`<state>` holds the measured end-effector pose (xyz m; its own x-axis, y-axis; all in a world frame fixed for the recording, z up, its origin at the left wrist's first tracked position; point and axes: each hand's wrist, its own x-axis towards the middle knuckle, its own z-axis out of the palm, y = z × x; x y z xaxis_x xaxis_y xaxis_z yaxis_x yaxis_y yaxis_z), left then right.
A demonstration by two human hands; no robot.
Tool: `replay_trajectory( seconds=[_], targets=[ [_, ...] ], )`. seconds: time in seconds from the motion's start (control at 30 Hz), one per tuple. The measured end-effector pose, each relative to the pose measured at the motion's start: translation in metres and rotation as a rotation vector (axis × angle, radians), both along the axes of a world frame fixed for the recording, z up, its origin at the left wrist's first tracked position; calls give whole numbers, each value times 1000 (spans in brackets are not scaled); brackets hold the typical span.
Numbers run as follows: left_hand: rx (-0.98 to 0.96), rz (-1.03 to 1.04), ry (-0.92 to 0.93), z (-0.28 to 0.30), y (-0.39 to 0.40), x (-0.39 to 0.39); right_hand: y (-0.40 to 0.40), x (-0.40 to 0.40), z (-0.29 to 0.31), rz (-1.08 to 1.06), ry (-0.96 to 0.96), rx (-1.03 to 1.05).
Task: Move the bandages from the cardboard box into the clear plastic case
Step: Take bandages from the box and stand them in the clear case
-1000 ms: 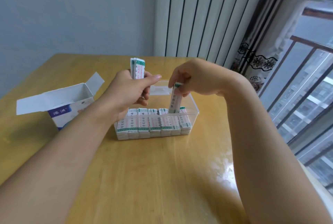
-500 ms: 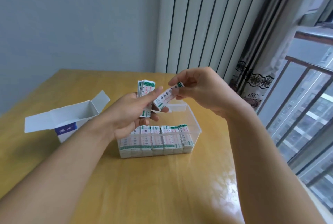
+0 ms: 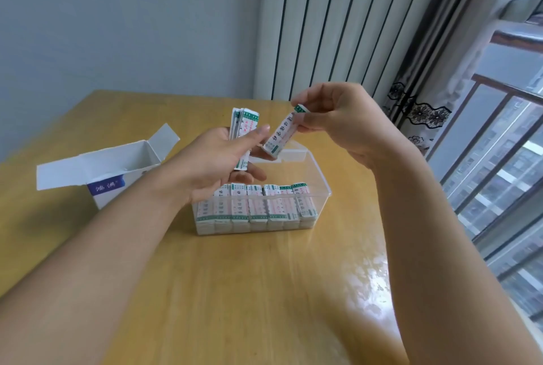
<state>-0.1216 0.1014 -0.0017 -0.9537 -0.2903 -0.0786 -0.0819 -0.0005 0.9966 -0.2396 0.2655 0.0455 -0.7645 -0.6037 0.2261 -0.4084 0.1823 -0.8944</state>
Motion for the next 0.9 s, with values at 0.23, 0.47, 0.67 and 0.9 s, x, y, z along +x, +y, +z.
replay_trajectory(
  seconds=[0.23,0.47,0.67,0.9],
  targets=[
    [-102,223,79,-10,-6,-8,2,-2,-9,86,309,703],
    [-91,208,76,-13,-7,-9,-9,-2,-19,136,298,846],
    [-88,194,66,-14,-7,-10,-15,0,-23,175,294,862],
    [-88,187,66,-14,-7,-10,-20,0,-27,192,274,872]
  ],
)
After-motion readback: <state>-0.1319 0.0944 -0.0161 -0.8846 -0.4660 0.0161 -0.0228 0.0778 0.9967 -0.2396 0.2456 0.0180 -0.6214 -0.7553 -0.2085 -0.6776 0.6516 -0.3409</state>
